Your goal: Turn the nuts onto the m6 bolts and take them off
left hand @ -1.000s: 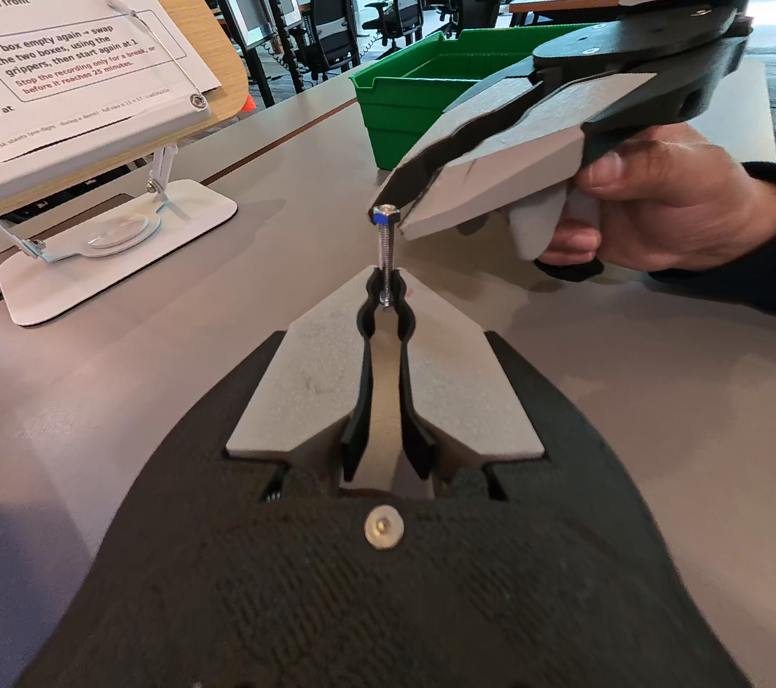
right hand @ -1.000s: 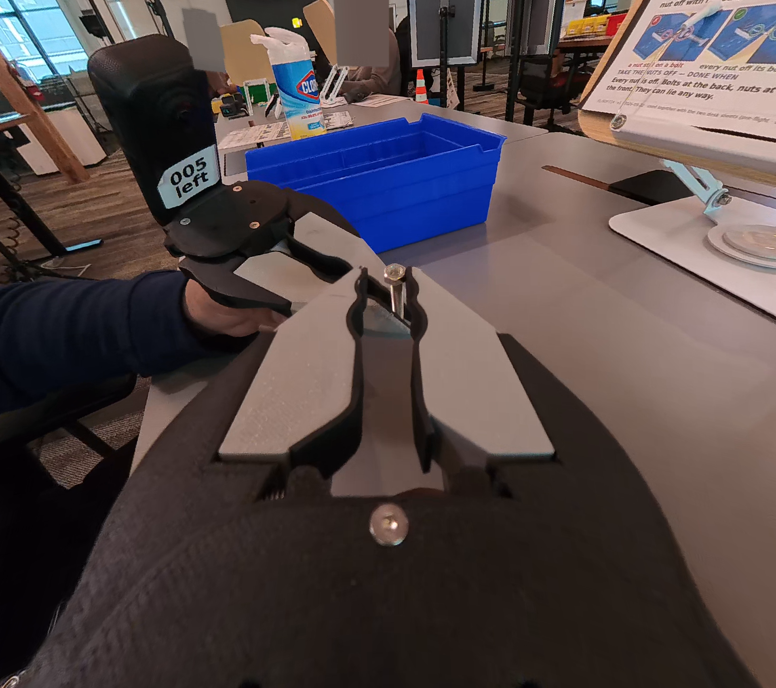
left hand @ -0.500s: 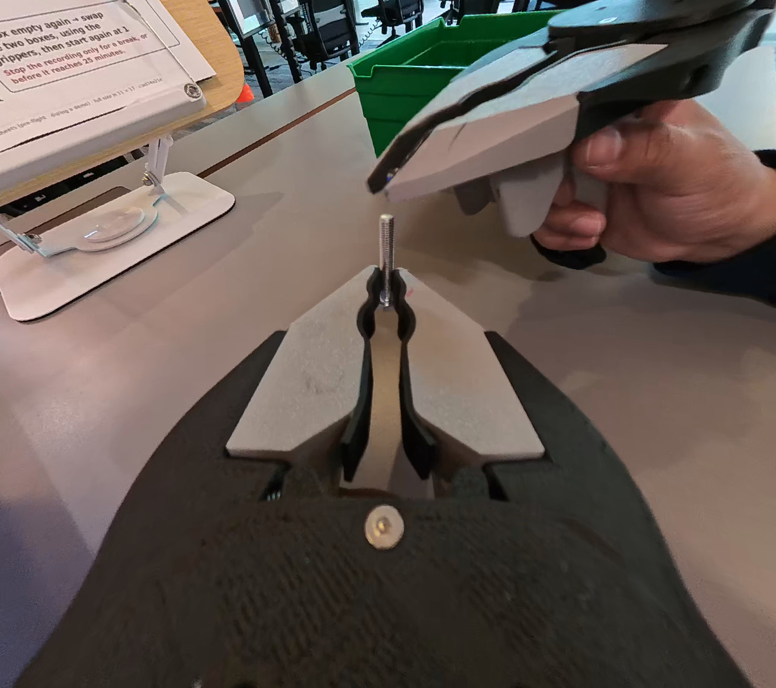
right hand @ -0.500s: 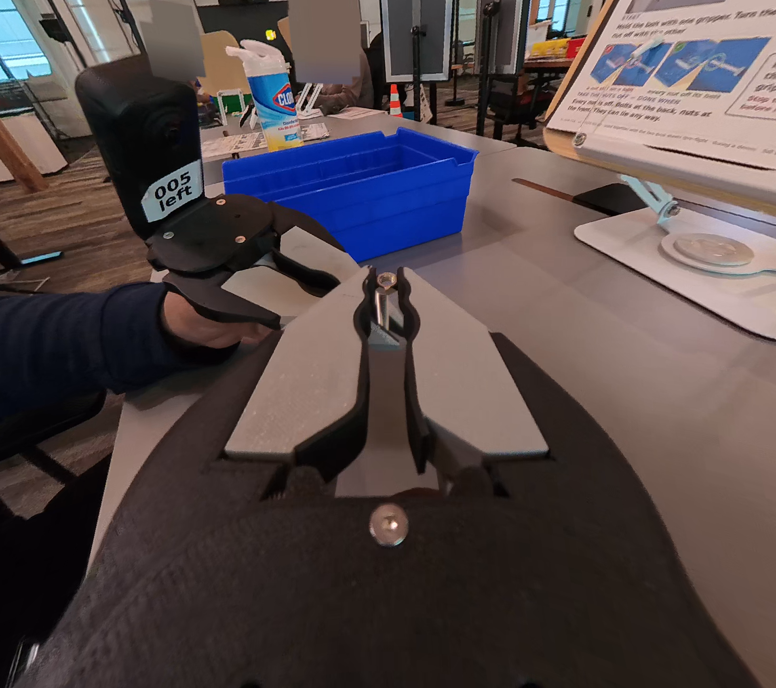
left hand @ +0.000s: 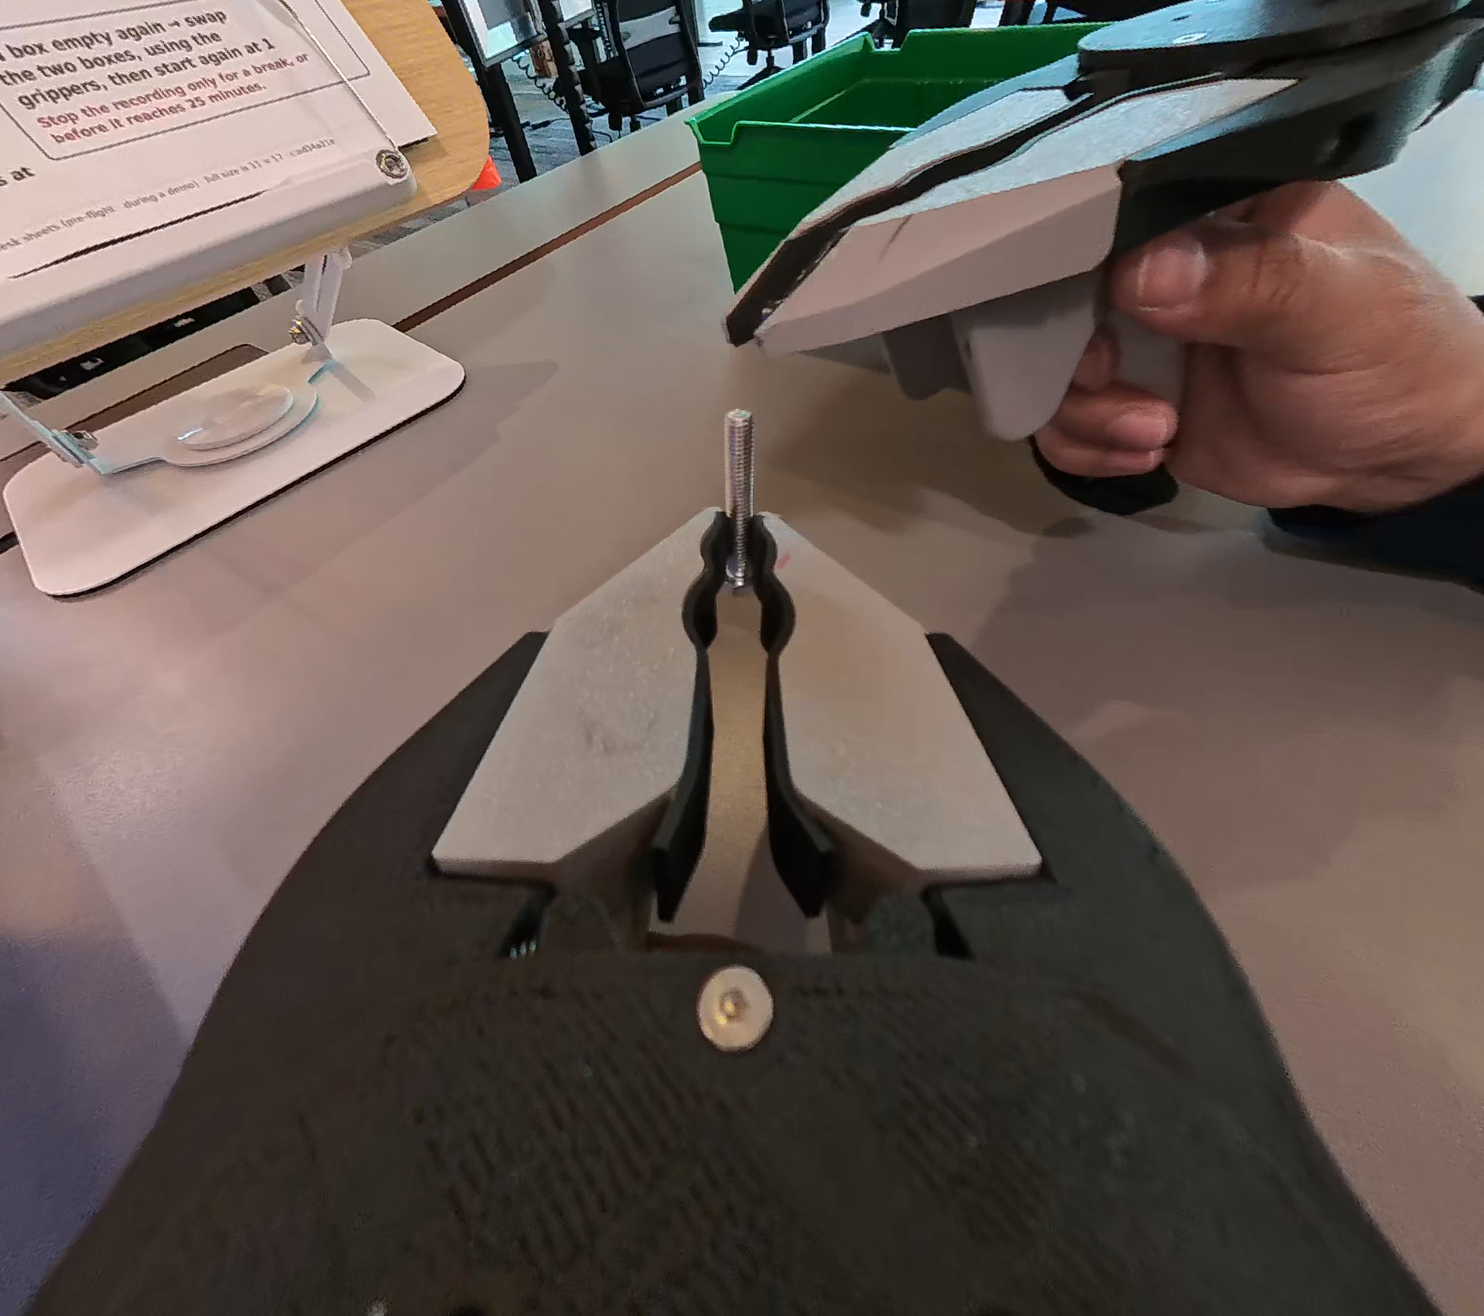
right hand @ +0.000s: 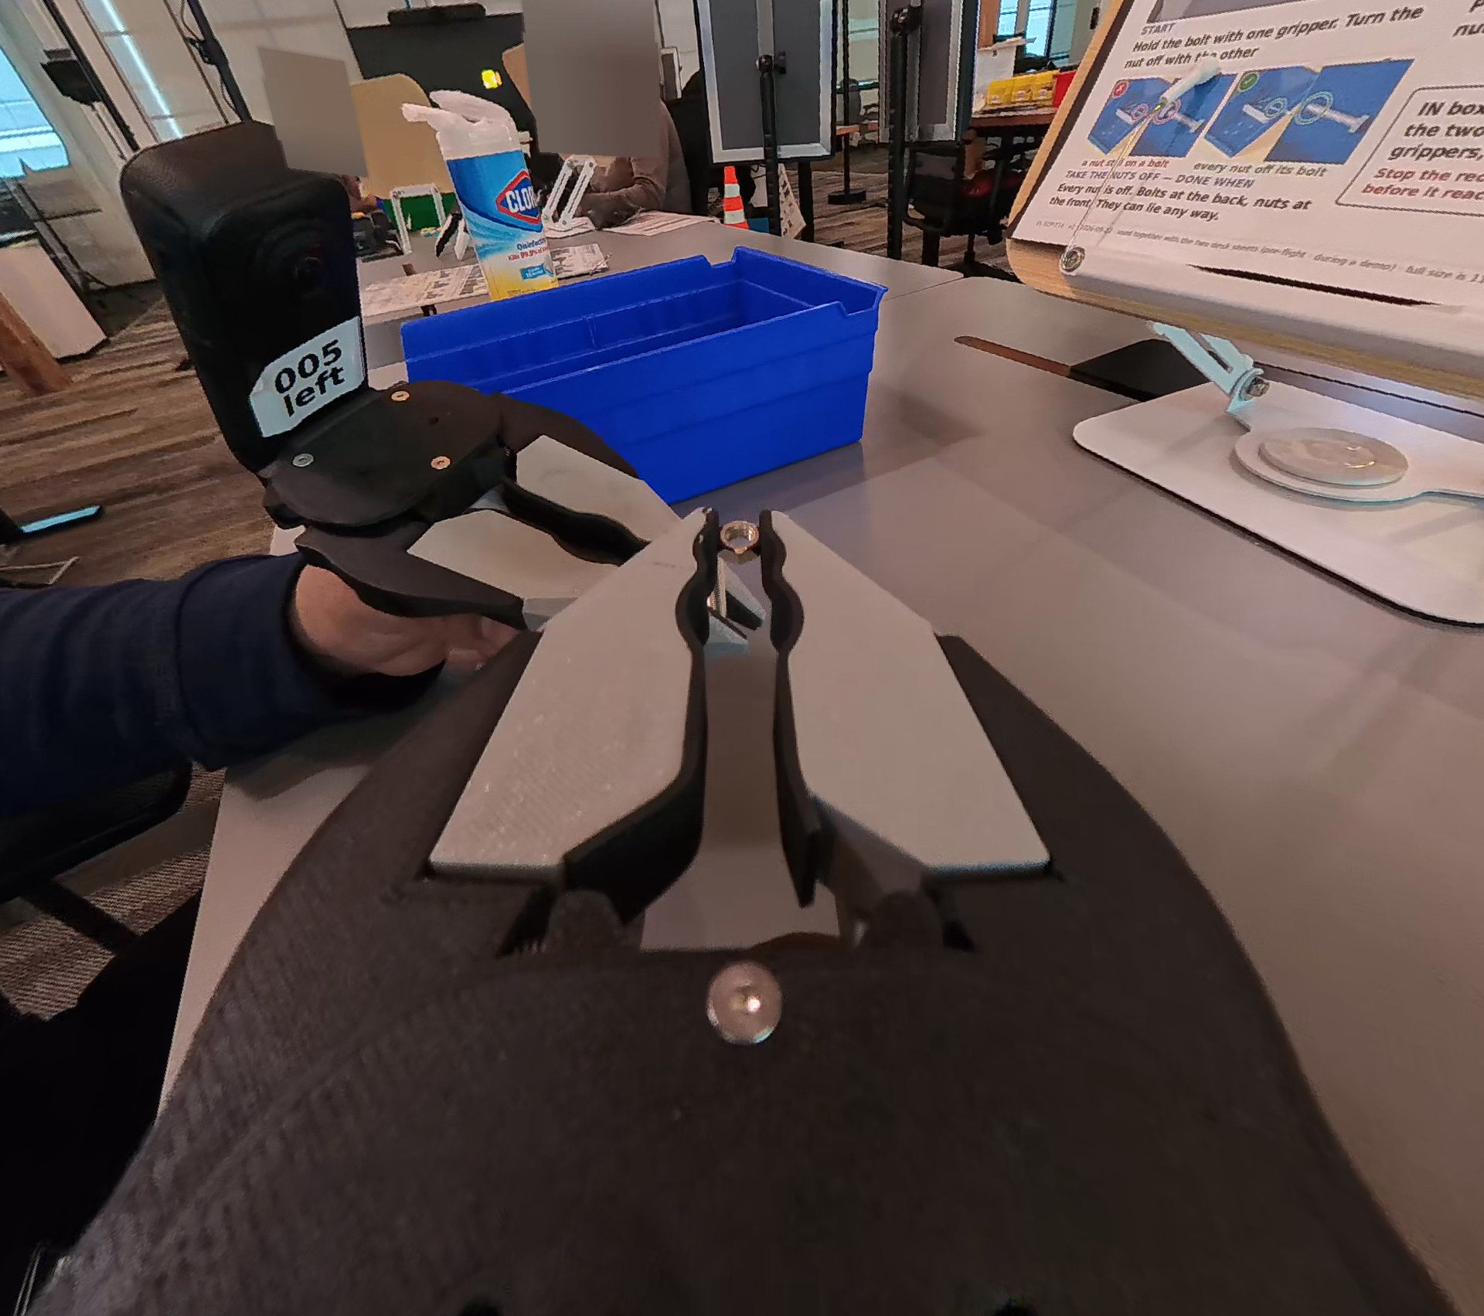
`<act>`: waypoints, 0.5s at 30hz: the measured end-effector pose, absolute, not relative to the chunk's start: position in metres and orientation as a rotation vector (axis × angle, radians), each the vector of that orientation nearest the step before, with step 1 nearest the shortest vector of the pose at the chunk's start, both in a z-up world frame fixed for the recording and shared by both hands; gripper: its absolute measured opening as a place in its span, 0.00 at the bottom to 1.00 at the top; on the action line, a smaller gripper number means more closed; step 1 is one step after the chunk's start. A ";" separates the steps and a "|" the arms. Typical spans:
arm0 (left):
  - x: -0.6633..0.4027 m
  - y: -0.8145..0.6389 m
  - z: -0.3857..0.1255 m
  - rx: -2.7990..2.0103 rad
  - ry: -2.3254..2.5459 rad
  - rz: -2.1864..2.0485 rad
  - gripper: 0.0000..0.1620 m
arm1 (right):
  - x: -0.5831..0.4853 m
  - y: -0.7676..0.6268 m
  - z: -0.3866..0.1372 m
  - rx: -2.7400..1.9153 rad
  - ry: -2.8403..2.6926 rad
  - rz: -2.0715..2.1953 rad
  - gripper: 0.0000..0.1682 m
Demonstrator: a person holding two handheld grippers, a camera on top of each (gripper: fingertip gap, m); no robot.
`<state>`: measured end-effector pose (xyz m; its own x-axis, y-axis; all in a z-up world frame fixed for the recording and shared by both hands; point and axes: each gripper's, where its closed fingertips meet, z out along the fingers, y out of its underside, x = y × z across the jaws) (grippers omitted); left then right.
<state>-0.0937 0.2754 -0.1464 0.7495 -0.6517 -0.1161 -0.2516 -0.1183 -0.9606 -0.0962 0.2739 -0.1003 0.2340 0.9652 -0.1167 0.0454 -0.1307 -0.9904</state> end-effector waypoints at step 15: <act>-0.095 0.278 -0.152 -1.719 0.720 -0.391 0.02 | -0.058 0.248 -0.062 -1.352 -0.926 1.187 0.04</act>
<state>-0.0950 0.2780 -0.1522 0.7542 -0.6471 -0.1113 -0.2589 -0.1372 -0.9561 -0.0578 0.2482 -0.0623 0.2046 0.9670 -0.1518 -0.0882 -0.1362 -0.9867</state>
